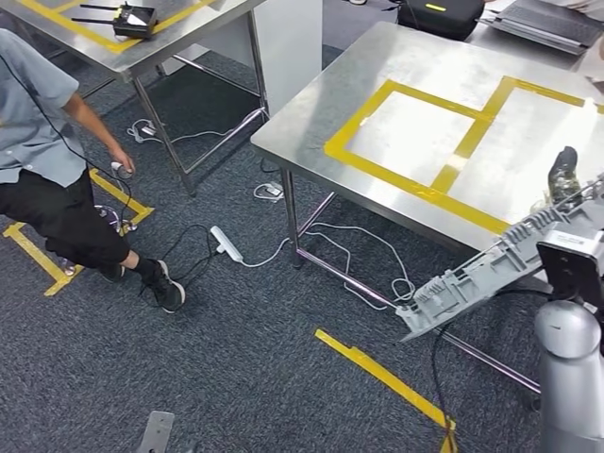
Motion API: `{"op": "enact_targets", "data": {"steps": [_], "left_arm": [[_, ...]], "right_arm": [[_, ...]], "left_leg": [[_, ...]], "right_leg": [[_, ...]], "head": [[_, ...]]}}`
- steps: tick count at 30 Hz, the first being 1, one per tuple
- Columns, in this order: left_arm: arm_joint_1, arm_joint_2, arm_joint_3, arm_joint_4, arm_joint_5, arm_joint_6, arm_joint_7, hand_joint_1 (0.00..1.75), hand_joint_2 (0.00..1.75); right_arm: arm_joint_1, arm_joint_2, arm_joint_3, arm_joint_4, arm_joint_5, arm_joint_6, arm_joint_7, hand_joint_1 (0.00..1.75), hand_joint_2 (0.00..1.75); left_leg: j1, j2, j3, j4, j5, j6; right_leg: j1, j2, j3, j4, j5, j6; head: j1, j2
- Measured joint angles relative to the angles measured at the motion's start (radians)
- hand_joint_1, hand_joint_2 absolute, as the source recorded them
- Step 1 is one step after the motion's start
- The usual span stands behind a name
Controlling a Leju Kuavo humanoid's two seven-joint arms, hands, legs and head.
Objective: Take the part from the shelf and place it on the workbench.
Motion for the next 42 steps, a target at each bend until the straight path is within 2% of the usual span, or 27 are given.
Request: {"op": "enact_targets", "data": {"steps": [2,3,4,7,9,11,13,14,16,17,18,19,20,22,23,24,26,28,30,32,33,34,35,37,38,40,42], "left_arm": [[0.001,-0.002,-0.001,0.001,-0.001,0.000,0.004,0.00,1.75],[0.002,-0.002,-0.001,0.001,-0.001,0.000,0.005,0.00,1.75],[0.002,-0.003,-0.002,0.001,-0.001,0.000,0.006,0.00,1.75],[0.001,-0.001,-0.004,0.001,-0.002,0.000,0.006,0.00,1.75],[-0.001,0.000,-0.007,0.001,-0.002,-0.001,0.006,0.00,1.75],[-0.001,-0.001,-0.010,0.001,-0.003,-0.002,0.004,0.00,1.75],[-0.002,-0.002,-0.015,0.001,-0.006,-0.005,-0.003,0.00,1.75],[-0.002,-0.003,-0.017,0.001,-0.008,-0.007,-0.007,0.00,1.75],[-0.003,-0.004,-0.018,0.001,-0.009,-0.013,-0.014,0.00,1.75],[-0.003,-0.005,-0.018,0.001,-0.009,-0.016,-0.016,0.00,1.75],[-0.002,-0.005,-0.018,0.001,-0.009,-0.019,-0.017,0.00,1.75],[-0.002,-0.006,-0.018,0.001,-0.009,-0.021,-0.018,0.00,1.75],[-0.002,-0.006,-0.018,0.001,-0.009,-0.021,-0.019,0.00,1.75],[-0.002,-0.007,-0.019,0.001,-0.008,-0.022,-0.020,0.00,1.75],[-0.001,-0.006,-0.019,0.001,-0.007,-0.022,-0.021,0.00,1.75],[-0.001,-0.006,-0.019,0.001,-0.006,-0.022,-0.021,0.00,1.75],[0.001,-0.005,-0.018,0.001,-0.005,-0.022,-0.022,0.00,1.75],[0.001,-0.005,-0.019,0.001,-0.005,-0.022,-0.023,0.00,1.75],[0.001,-0.004,-0.019,0.001,-0.005,-0.022,-0.024,0.00,1.75],[0.003,-0.004,-0.019,0.001,-0.005,-0.022,-0.024,0.00,1.75],[0.004,-0.005,-0.019,0.001,-0.005,-0.022,-0.024,0.00,1.75],[0.004,-0.005,-0.019,0.001,-0.005,-0.022,-0.023,0.00,1.75],[0.005,-0.005,-0.019,0.001,-0.005,-0.022,-0.023,0.00,1.75],[0.004,-0.004,-0.019,0.001,-0.005,-0.022,-0.023,0.00,1.75],[0.004,-0.003,-0.019,0.002,-0.005,-0.022,-0.023,0.00,1.75],[0.004,0.000,-0.019,0.002,-0.005,-0.022,-0.023,0.00,1.75],[0.004,0.000,-0.019,0.002,-0.005,-0.023,-0.023,0.00,1.75]], "right_arm": [[-0.007,-0.004,-0.001,0.016,0.013,-0.007,0.004,1.75,1.75],[-0.008,-0.006,-0.001,0.023,0.017,-0.009,0.005,1.75,1.75],[-0.008,-0.007,-0.001,0.029,0.018,-0.011,0.006,1.75,1.75],[-0.013,-0.008,-0.005,0.039,0.019,-0.017,0.011,1.75,1.75],[-0.015,-0.009,-0.008,0.046,0.019,-0.019,0.012,1.75,1.75],[-0.016,-0.011,-0.010,0.054,0.019,-0.021,0.013,1.75,1.75],[-0.019,-0.015,-0.015,0.059,0.018,-0.023,0.014,1.75,1.75],[-0.021,-0.017,-0.019,0.062,0.016,-0.025,0.014,1.75,1.75],[-0.021,-0.020,-0.028,0.068,0.011,-0.029,0.017,1.75,1.75],[-0.020,-0.021,-0.032,0.073,0.006,-0.030,0.019,1.75,1.75],[-0.018,-0.021,-0.035,0.078,-0.003,-0.031,0.020,1.75,1.75],[-0.018,-0.022,-0.038,0.082,-0.016,-0.031,0.022,1.75,1.75],[-0.018,-0.022,-0.041,0.087,-0.033,-0.030,0.023,1.75,1.75],[-0.021,-0.022,-0.050,0.094,-0.077,-0.029,0.023,1.75,1.75],[-0.023,-0.023,-0.054,0.099,-0.096,-0.028,0.024,1.75,1.75],[-0.023,-0.023,-0.059,0.103,-0.110,-0.028,0.024,1.75,1.75],[-0.020,-0.024,-0.066,0.112,-0.124,-0.027,0.025,1.75,1.75],[-0.018,-0.024,-0.073,0.118,-0.128,-0.027,0.025,1.75,1.75],[-0.020,-0.025,-0.077,0.120,-0.129,-0.027,0.024,1.75,1.75],[-0.020,-0.025,-0.079,0.124,-0.129,-0.027,0.023,1.75,1.75],[-0.020,-0.025,-0.080,0.126,-0.130,-0.027,0.023,1.75,1.75],[-0.020,-0.025,-0.081,0.127,-0.130,-0.027,0.023,1.75,1.75],[-0.020,-0.025,-0.081,0.129,-0.132,-0.026,0.023,1.75,1.75],[-0.021,-0.025,-0.082,0.130,-0.140,-0.023,0.023,1.75,1.75],[-0.021,-0.025,-0.082,0.130,-0.146,-0.020,0.022,1.75,1.75],[-0.019,-0.025,-0.083,0.132,-0.156,-0.015,0.019,1.75,1.75],[-0.016,-0.026,-0.084,0.132,-0.165,-0.011,0.011,1.75,1.75]], "left_leg": [[0.004,0.000,-0.060,0.124,-0.045,-0.004],[0.005,0.000,-0.074,0.150,-0.044,-0.004],[0.006,0.000,-0.069,0.135,-0.021,-0.001],[0.001,-0.002,0.011,-0.046,0.080,0.019],[-0.004,-0.003,0.041,-0.117,0.093,0.029],[-0.003,-0.003,0.044,-0.132,0.089,0.031],[0.001,-0.003,0.048,-0.143,0.094,0.036],[0.004,-0.003,0.050,-0.149,0.096,0.039],[0.004,-0.002,0.051,-0.150,0.095,0.044],[0.003,-0.002,0.051,-0.150,0.095,0.045],[0.003,-0.002,0.052,-0.149,0.094,0.045],[0.003,-0.003,0.053,-0.149,0.093,0.044],[0.004,-0.003,0.056,-0.149,0.091,0.043],[0.002,-0.004,0.060,-0.147,0.086,0.036],[-0.001,-0.005,0.060,-0.144,0.084,0.032],[-0.004,-0.006,0.058,-0.141,0.084,0.028],[-0.006,-0.005,0.054,-0.136,0.082,0.021],[-0.005,-0.004,0.048,-0.117,0.065,0.012],[-0.001,-0.004,0.010,-0.028,0.017,0.001],[0.003,-0.004,-0.060,0.108,-0.035,-0.004],[0.004,-0.004,-0.087,0.153,-0.042,-0.004],[0.004,-0.004,-0.097,0.161,-0.028,-0.002],[0.003,-0.004,-0.089,0.130,0.006,0.003],[-0.002,-0.005,-0.037,0.000,0.088,0.020],[-0.006,-0.005,-0.012,-0.057,0.113,0.028],[-0.010,-0.005,0.010,-0.109,0.115,0.036],[-0.007,-0.004,0.016,-0.127,0.108,0.036]], "right_leg": [[0.001,0.000,0.000,0.001,-0.001,-0.003],[0.002,0.001,0.000,0.001,-0.001,-0.003],[0.003,0.003,0.001,0.001,-0.002,-0.004],[0.007,0.009,0.004,0.001,-0.003,-0.002],[0.008,0.010,-0.001,0.001,-0.002,0.004],[0.008,0.010,-0.005,-0.001,-0.001,0.013],[0.008,0.009,-0.017,0.016,-0.016,0.022],[0.008,0.008,-0.035,0.053,-0.039,0.025],[0.006,0.008,-0.098,0.182,-0.099,0.030],[0.006,0.008,-0.130,0.245,-0.120,0.034],[0.005,0.007,-0.149,0.280,-0.125,0.037],[0.005,0.007,-0.149,0.275,-0.108,0.039],[0.003,0.005,-0.129,0.230,-0.075,0.041],[0.000,0.000,-0.060,0.091,-0.007,0.044],[-0.001,-0.001,-0.033,0.039,0.008,0.041],[-0.001,-0.001,-0.018,0.011,0.010,0.037],[-0.002,0.002,-0.014,0.004,0.002,0.024],[-0.004,0.004,-0.011,0.004,0.000,0.014],[-0.006,0.003,-0.005,0.004,-0.003,0.004],[-0.004,0.003,0.000,0.004,-0.007,-0.002],[-0.003,0.004,0.003,0.004,-0.010,-0.004],[-0.001,0.005,0.007,0.004,-0.013,-0.005],[0.000,0.007,0.012,0.004,-0.016,-0.005],[0.002,0.009,0.022,0.003,-0.024,-0.003],[0.003,0.010,0.025,0.004,-0.028,0.000],[0.004,0.010,0.022,0.003,-0.032,0.007],[0.005,0.009,0.018,0.001,-0.036,0.016]], "head": [[-0.001,0.000],[-0.001,0.000],[-0.001,0.000],[-0.001,0.000],[0.000,0.000],[0.000,0.000],[0.002,0.000],[0.003,0.000],[0.005,0.000],[0.004,0.000],[0.004,0.000],[0.004,0.000],[0.004,0.000],[0.005,0.000],[0.005,0.000],[0.004,0.000],[0.001,0.000],[0.000,0.000],[-0.003,0.000],[-0.004,0.000],[-0.004,0.000],[-0.004,0.000],[-0.004,0.000],[-0.004,0.000],[-0.003,0.000],[-0.003,0.000],[-0.004,0.000]]}}
